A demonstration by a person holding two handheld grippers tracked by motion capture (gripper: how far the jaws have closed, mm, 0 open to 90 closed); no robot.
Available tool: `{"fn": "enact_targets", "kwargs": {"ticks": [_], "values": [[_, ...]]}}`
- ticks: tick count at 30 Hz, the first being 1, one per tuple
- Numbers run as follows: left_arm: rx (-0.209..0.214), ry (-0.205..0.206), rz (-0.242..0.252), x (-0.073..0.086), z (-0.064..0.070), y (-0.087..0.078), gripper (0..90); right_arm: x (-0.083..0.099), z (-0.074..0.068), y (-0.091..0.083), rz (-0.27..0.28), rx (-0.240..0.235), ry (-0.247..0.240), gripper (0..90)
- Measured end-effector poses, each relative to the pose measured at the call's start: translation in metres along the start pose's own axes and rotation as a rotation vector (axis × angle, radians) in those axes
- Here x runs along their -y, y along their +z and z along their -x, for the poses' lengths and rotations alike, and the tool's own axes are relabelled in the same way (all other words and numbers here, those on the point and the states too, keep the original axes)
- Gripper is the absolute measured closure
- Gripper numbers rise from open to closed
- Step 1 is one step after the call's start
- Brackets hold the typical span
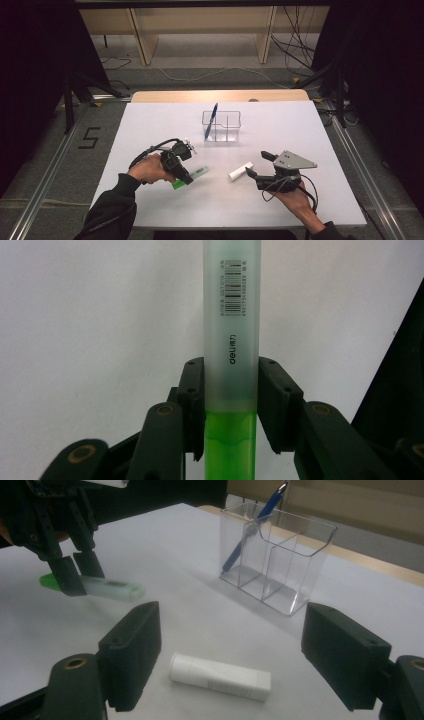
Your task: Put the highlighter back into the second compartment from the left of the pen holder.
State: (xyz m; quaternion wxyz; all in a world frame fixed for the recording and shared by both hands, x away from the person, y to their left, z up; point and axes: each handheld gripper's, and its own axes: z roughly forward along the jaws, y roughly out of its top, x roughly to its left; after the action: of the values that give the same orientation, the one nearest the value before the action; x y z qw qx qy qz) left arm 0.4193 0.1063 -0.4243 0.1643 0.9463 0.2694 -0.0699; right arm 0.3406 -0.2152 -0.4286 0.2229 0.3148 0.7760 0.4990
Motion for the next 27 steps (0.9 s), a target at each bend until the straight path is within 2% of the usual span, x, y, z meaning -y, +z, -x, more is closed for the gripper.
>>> {"fn": "enact_targets", "kwargs": {"ticks": [3,4,8,14,19,21,22,26,27], "values": [[-0.007,-0.012,-0.01,-0.003,0.005,-0.001,66.3,-0.001,-0.005,0.001,-0.002,0.005,-0.042,24.7],[-0.005,0.004,-0.017,-0.004,0.007,-0.002,66.4,-0.001,-0.007,0.001,-0.003,0.009,-0.052,24.8],[-0.027,0.01,-0.011,-0.008,0.015,-0.003,66.3,-0.003,-0.015,0.001,-0.007,0.019,-0.121,25.1],[-0.017,0.044,-0.032,-0.015,0.025,0.0,66.3,-0.004,-0.032,0.003,-0.021,0.02,-0.235,26.0],[-0.02,0.04,-0.031,-0.019,0.033,0.0,66.3,-0.005,-0.046,0.007,-0.035,0.033,-0.327,26.8],[-0.017,0.036,-0.025,-0.021,0.035,-0.001,66.3,-0.004,-0.051,0.009,-0.04,0.031,-0.349,27.1],[-0.014,0.05,-0.031,-0.022,0.035,-0.001,66.3,-0.005,-0.052,0.009,-0.039,0.032,-0.354,27.1],[-0.009,0.061,-0.045,-0.025,0.04,0.0,66.3,-0.006,-0.061,0.008,-0.037,0.035,-0.404,27.6],[-0.009,0.058,-0.044,-0.026,0.042,0.0,66.3,-0.006,-0.062,0.008,-0.039,0.034,-0.403,27.9]]}}
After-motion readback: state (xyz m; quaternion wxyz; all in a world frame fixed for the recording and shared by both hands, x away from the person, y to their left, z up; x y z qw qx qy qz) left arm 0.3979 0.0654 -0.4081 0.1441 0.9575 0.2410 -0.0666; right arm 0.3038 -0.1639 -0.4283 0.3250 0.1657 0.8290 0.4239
